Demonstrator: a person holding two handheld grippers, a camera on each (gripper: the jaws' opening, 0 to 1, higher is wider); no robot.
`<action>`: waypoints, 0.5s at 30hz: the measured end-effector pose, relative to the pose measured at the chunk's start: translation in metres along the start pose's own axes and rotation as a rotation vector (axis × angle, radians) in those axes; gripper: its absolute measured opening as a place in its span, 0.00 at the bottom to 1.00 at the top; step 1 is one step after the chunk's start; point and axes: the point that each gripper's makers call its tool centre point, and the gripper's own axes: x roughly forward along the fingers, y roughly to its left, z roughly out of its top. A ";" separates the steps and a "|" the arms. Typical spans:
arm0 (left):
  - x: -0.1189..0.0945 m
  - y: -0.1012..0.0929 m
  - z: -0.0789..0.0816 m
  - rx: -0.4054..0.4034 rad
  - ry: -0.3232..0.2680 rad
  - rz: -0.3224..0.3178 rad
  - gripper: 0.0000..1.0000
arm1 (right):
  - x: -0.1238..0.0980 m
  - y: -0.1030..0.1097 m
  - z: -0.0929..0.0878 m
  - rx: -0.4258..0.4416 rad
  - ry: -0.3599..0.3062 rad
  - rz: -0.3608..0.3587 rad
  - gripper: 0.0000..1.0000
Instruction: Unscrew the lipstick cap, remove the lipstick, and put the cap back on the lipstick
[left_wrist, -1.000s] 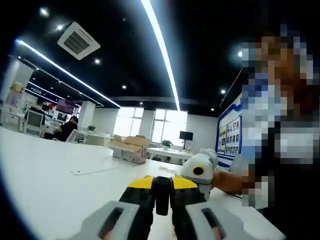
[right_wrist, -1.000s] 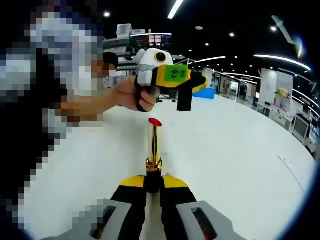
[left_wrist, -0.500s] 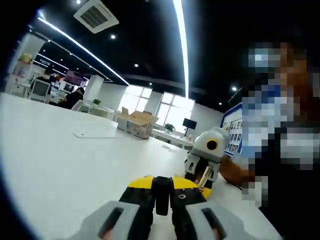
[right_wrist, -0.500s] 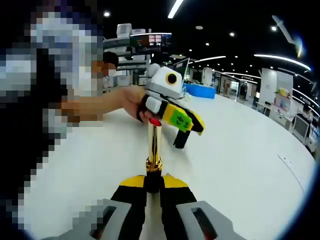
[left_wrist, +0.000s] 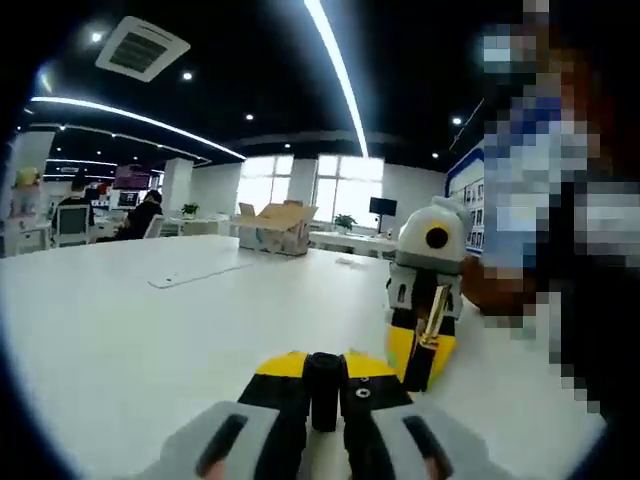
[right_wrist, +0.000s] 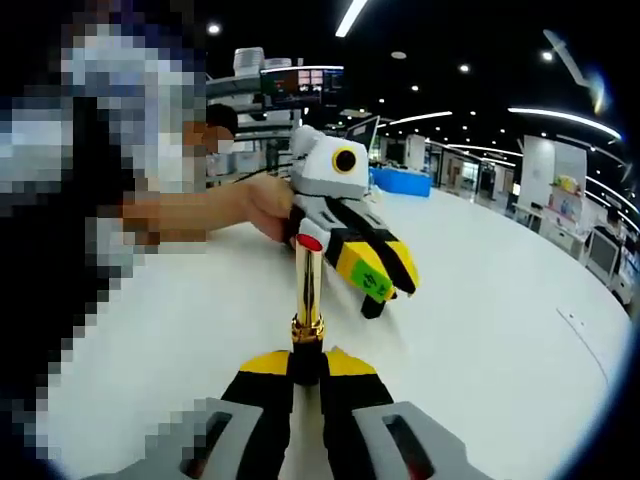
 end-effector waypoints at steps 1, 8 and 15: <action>0.000 0.001 0.000 -0.005 -0.001 0.001 0.13 | 0.000 0.000 0.000 0.000 0.000 0.000 0.09; 0.000 0.001 0.001 -0.052 -0.011 -0.021 0.15 | 0.000 0.000 -0.001 -0.006 0.002 0.003 0.09; -0.005 0.011 -0.002 -0.030 0.022 0.049 0.47 | -0.001 0.001 -0.001 -0.012 0.006 0.004 0.09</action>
